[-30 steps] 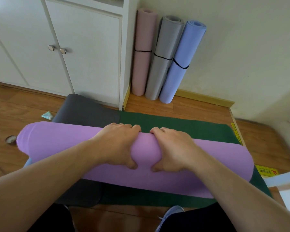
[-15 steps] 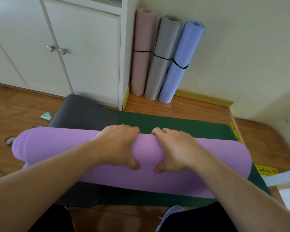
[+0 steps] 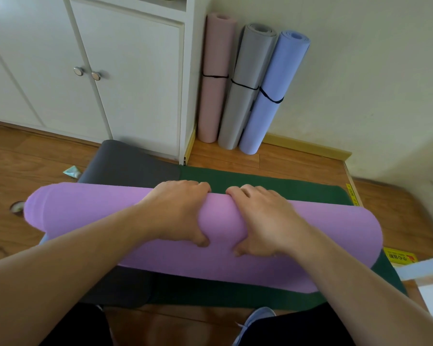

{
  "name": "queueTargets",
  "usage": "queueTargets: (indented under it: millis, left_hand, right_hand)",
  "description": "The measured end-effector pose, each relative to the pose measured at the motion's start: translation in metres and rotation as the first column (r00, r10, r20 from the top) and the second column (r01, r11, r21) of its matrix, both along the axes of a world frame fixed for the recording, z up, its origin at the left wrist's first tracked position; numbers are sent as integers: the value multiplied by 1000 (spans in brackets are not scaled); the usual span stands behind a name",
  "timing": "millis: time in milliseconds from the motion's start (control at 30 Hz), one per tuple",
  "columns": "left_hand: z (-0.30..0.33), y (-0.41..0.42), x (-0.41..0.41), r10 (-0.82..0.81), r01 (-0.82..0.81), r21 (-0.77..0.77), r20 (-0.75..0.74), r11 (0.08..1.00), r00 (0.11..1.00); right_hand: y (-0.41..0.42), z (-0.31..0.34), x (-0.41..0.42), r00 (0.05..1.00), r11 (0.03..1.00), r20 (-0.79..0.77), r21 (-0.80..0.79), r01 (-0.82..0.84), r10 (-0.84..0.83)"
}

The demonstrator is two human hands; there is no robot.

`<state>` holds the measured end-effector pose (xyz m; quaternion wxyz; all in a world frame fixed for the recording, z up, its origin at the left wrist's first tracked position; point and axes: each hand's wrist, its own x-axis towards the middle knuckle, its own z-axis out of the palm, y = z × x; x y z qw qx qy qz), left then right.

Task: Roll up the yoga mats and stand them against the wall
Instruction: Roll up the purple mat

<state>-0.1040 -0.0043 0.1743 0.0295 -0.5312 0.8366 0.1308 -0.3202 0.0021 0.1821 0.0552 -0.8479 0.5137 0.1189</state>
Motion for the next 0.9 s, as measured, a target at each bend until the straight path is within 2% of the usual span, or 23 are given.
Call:
queueTargets:
  millis: [100, 300, 400, 533, 667, 800, 900]
  left_hand:
    - [-1, 2, 2, -10, 10, 24, 9, 1000, 1000]
    - [-11, 7, -7, -99, 120, -128, 157, 985, 983]
    - [-14, 5, -11, -82, 96, -148, 100, 984, 992]
    - [-5, 0, -3, -6, 5, -42, -17, 999, 1000]
    - [-1, 0, -1, 6, -5, 33, -16, 999, 1000]
    - [-6, 5, -2, -92, 97, -54, 87, 994, 992]
    - [-11, 5, -7, -90, 106, -109, 143, 988, 986]
  right_hand:
    - [-1, -1, 3, 1000, 1000, -3, -3, 9, -9]
    - [-4, 6, -4, 989, 990, 93, 86, 109, -117]
    - [-1, 4, -2, 988, 989, 99, 103, 107, -117]
    - [1, 0, -2, 1000, 1000, 11, -1, 21, -21]
    - [-2, -2, 3, 1000, 999, 9, -31, 17, -17]
    - [-5, 3, 0, 996, 998, 56, -1, 64, -64]
    - [-4, 4, -2, 992, 995, 86, 47, 91, -95]
